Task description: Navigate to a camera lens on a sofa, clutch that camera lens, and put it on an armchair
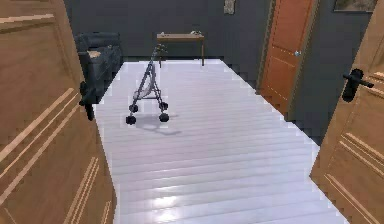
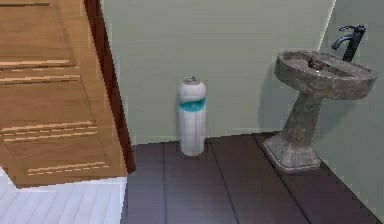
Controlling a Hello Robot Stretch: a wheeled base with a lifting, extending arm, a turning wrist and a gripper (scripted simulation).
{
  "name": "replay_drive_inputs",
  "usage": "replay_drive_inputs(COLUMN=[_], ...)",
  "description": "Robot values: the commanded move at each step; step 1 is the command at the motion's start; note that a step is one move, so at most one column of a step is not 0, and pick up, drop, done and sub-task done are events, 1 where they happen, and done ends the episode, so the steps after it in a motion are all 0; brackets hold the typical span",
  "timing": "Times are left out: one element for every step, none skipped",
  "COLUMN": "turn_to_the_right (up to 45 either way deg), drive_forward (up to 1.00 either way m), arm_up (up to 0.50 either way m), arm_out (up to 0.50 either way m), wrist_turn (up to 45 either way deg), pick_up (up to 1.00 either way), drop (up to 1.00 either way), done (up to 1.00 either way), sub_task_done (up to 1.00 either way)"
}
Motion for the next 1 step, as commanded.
replay_drive_inputs(turn_to_the_right=[-6.0], drive_forward=[0.00], arm_up=[0.00], arm_out=[0.00], wrist_turn=[0.0], pick_up=[0.00], drop=[0.00], done=[0.00], sub_task_done=[0.00])
